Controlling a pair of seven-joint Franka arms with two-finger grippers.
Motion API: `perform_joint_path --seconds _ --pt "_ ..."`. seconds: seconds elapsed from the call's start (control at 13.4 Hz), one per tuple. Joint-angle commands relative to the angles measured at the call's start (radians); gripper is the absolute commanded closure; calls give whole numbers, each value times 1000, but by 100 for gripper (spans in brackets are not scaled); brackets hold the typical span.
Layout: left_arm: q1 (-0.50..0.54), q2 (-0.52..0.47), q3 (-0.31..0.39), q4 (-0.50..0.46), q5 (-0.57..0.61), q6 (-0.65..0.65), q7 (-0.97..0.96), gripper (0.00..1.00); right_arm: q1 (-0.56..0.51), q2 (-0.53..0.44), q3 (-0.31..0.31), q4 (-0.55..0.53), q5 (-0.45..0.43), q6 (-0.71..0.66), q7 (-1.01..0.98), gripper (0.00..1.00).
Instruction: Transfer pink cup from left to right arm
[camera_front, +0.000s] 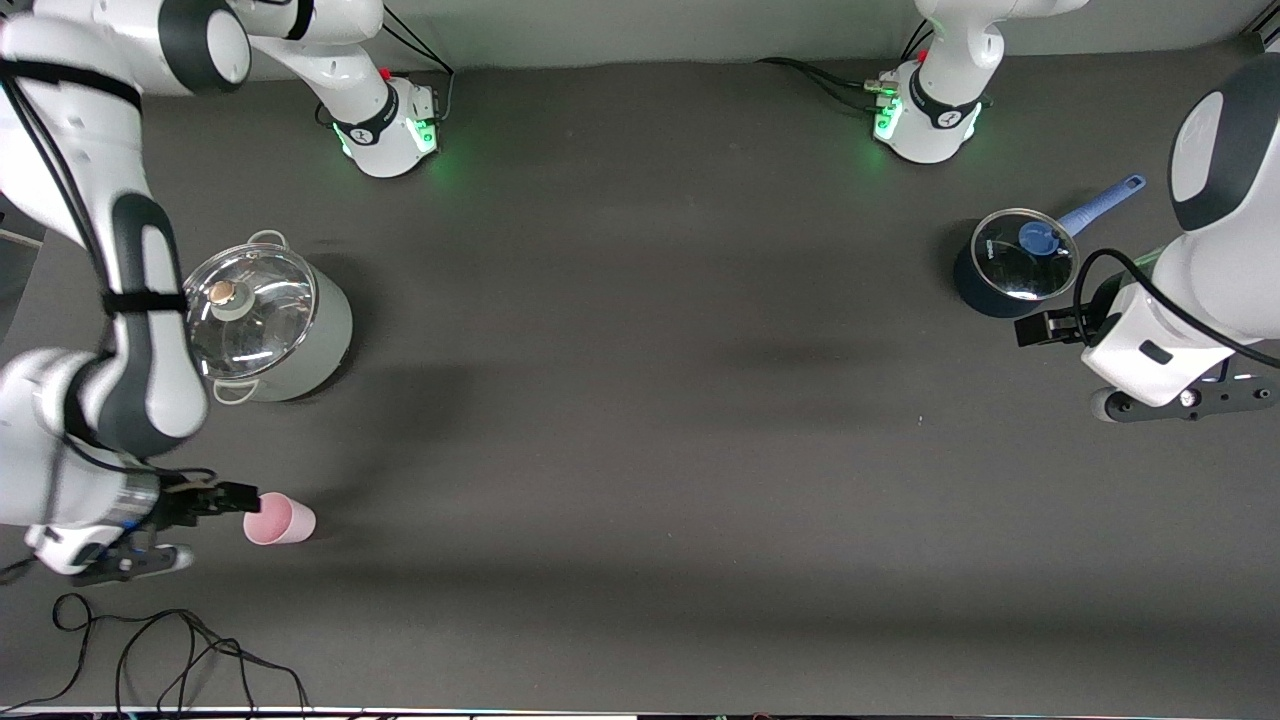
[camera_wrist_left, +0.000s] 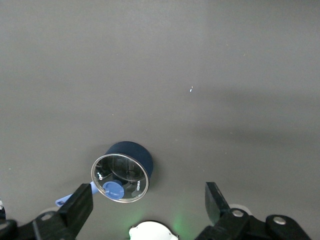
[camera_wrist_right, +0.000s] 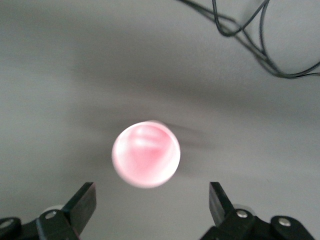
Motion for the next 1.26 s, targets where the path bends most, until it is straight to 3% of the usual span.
perform_joint_path --seconds 0.0,0.07,0.22,0.52,0.59,0.82,0.89,1.04,1.19 --pt "24 -13 -11 33 -29 -2 28 0 10 -204 -6 -41 0 -178 18 0" --pt "25 -6 -7 79 -57 -8 30 0 17 -250 -8 -40 -4 -238 28 0" --pt "54 -9 -5 76 -59 -18 63 0 40 -331 -5 -46 -68 -303 109 0" --pt "130 -70 -6 -37 -83 27 178 0 39 -459 -8 -139 -70 -325 114 0" --pt "128 -102 -6 -94 -85 58 178 0 36 -482 -8 -173 -72 -310 113 0" --pt "130 -289 -6 -406 -89 254 178 0 30 -592 -8 -357 -72 -190 111 0" --pt "130 -332 -6 -477 -99 297 178 0 27 -590 -9 -350 -72 -191 111 0" --pt "130 -369 -2 -531 -132 328 180 0 25 -594 -14 -354 -72 -193 110 0" --pt "37 -371 106 -525 -134 330 214 0 27 -596 -24 -347 -70 -193 120 0"
